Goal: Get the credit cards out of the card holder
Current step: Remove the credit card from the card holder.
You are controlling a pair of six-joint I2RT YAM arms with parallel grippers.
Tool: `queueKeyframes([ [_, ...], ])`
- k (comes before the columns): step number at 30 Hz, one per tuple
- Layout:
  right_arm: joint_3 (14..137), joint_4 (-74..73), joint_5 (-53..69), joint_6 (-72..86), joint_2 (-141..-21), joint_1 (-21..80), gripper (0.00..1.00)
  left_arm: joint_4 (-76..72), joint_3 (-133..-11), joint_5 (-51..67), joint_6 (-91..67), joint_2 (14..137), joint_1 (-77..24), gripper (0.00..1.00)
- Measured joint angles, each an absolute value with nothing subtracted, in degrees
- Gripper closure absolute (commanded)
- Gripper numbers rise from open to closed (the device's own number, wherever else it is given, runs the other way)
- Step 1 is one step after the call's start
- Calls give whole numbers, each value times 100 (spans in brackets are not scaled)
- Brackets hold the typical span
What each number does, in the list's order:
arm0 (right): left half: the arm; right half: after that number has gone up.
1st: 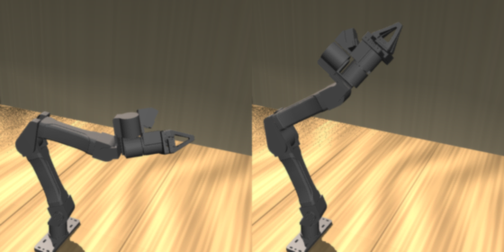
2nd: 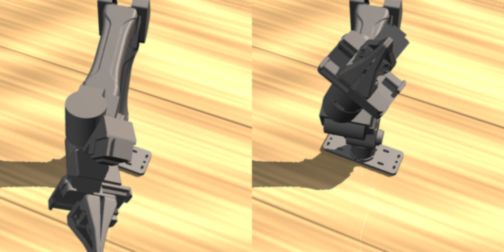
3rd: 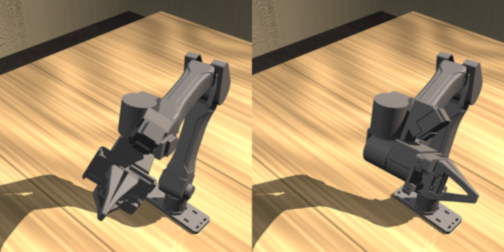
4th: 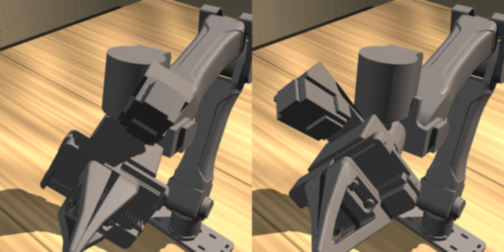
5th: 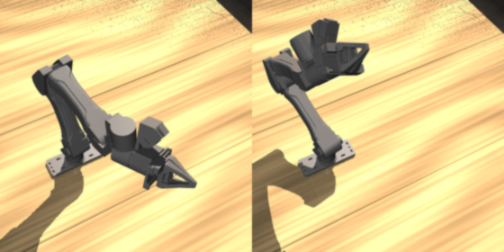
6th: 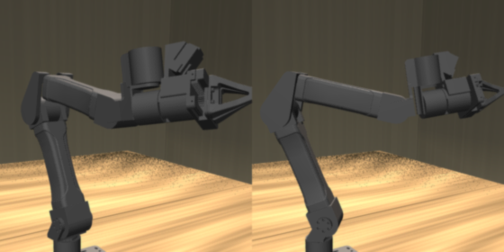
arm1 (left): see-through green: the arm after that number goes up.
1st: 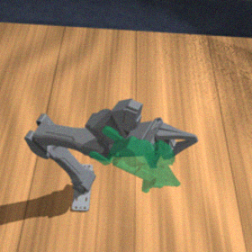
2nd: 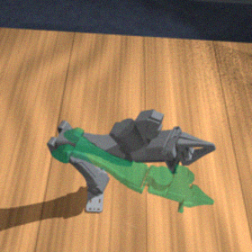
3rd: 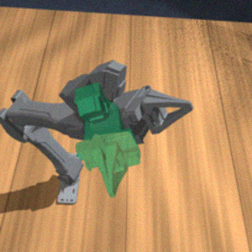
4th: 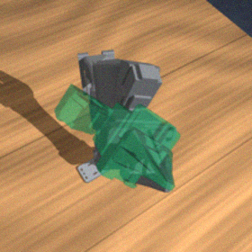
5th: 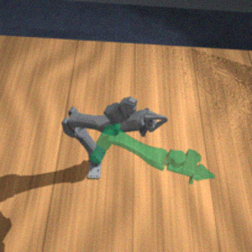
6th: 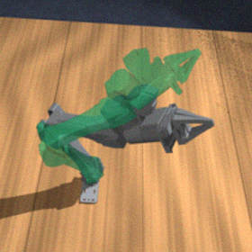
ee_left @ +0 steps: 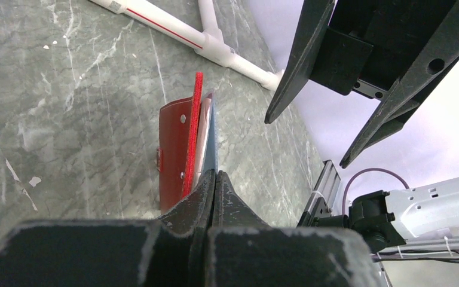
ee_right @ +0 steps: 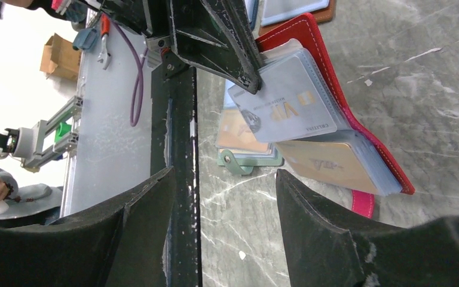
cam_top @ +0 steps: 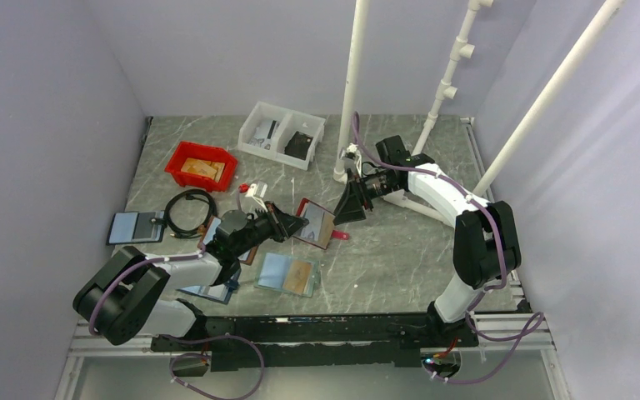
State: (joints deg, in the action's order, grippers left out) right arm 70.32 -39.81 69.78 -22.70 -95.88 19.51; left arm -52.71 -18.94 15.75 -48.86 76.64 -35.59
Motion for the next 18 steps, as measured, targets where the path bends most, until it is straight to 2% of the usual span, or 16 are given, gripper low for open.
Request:
queueKeyframes([
  [18,7024,-3907,7205,-2137,-9588,1874,36,-5290,-1885,1404,-4886,7664,-3610,100],
])
